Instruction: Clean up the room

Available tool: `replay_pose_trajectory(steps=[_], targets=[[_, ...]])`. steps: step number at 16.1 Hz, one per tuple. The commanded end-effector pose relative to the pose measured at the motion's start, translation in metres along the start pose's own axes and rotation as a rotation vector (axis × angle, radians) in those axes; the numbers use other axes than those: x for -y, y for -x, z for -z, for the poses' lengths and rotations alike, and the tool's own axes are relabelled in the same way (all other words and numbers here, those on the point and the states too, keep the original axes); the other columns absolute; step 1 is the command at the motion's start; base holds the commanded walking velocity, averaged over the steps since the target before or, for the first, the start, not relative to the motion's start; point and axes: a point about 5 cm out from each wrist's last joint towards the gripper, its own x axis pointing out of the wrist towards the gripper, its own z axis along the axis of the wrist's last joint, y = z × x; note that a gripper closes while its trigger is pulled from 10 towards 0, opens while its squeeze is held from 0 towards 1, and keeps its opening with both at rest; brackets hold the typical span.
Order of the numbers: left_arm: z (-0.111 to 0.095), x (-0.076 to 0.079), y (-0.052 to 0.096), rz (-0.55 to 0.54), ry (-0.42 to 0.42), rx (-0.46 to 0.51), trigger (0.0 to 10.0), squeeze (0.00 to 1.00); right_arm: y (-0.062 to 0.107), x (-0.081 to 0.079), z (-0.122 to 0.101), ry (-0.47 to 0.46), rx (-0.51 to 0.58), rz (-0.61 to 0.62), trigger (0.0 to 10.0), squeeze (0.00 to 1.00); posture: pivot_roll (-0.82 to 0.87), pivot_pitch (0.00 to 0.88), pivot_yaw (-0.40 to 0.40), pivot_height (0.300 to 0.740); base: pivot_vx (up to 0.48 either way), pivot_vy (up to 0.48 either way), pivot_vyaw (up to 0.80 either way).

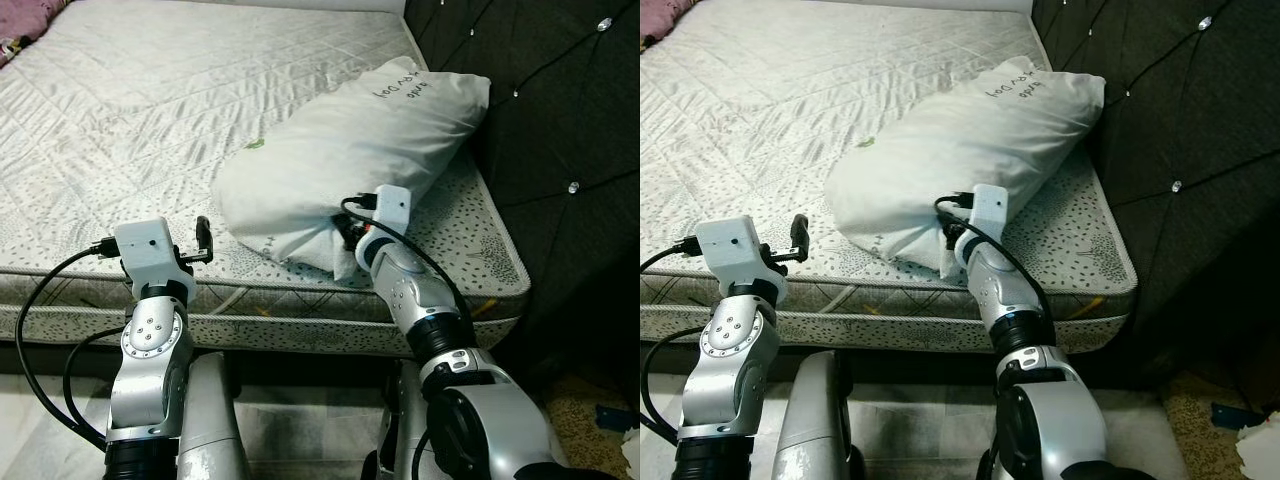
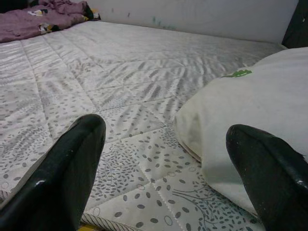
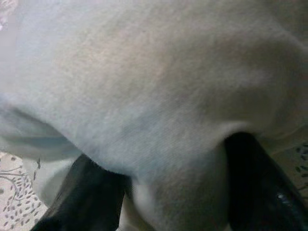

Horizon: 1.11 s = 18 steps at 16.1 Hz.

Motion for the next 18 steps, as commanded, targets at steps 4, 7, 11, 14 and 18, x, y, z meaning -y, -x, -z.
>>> replay_pose_trajectory(steps=[4, 7, 11, 14, 18], targets=[[-0.004, 0.0, -0.002, -0.005, -0.002, 0.01, 10.0, 0.0, -0.001, 0.027, -0.039, 0.061, 0.145, 0.082, 0.0, 0.0, 0.1, 0.04, -0.034, 0.509, 0.0, 0.0, 0.0], [-0.005, -0.002, -0.003, -0.011, -0.005, 0.015, 10.0, 0.0, 0.003, 0.067, -0.063, 0.091, 0.196, 0.184, 0.0, 0.0, 0.11, 0.03, -0.037, 0.509, 0.0, 0.0, 0.0], [-0.006, -0.002, -0.005, -0.016, -0.007, 0.022, 10.0, 0.0, 0.017, 0.115, -0.102, 0.105, 0.267, 0.319, 0.0, 0.0, 0.11, 0.011, -0.042, 0.509, 0.0, 0.0, 0.0], [-0.008, -0.005, -0.007, -0.028, -0.014, 0.031, 10.0, 0.0, 0.038, 0.151, -0.131, 0.139, 0.348, 0.445, 0.0, 0.0, 0.11, 0.007, -0.044, 0.509, 0.0, 0.0, 0.0], [-0.004, -0.01, -0.003, -0.048, -0.022, 0.023, 10.0, 0.0, 0.067, 0.194, -0.126, 0.211, 0.414, 0.598, 0.0, 0.0, 0.11, 0.01, -0.05, 0.509, 0.0, 0.0, 0.0]])
